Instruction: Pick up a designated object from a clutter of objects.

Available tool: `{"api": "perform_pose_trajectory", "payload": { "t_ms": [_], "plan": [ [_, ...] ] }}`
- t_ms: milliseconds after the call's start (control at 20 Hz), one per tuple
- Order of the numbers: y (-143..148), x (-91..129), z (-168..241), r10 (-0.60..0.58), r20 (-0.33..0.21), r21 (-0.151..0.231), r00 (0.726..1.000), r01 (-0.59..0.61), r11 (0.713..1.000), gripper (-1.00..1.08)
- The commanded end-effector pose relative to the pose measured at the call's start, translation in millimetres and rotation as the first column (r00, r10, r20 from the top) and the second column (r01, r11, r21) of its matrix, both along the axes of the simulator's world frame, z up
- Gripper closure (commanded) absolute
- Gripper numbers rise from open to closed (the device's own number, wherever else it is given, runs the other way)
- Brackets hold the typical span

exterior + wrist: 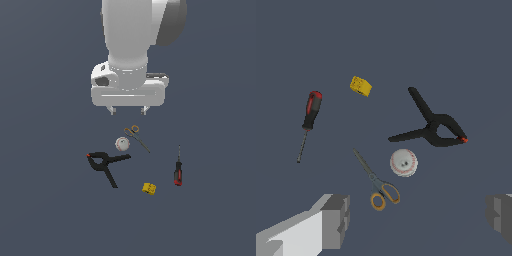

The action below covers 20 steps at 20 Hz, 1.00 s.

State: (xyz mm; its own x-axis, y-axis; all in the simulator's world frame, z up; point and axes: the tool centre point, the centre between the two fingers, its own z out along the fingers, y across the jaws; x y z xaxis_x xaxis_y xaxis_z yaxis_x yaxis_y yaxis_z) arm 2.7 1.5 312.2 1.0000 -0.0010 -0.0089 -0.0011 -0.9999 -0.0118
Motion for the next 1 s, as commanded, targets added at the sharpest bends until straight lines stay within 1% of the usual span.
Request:
{"api": "perform_pose_trajectory", "payload": {
  "t_ms": [0,450,700,950],
  "plan": [
    [0,0,0,0.000,0.000,0.000,1.000,0.000,1.000,-0.92],
    [9,0,15,0.004,0.017,0.025,1.000,-0.004,1.000,-0.92],
    [10,2,12,0.000,0.016,0.023,1.000,-0.001,1.000,-0.92],
    [21,10,0,-0.016,0.014,0.018,1.000,0.016,1.000,-0.92]
  ]
}}
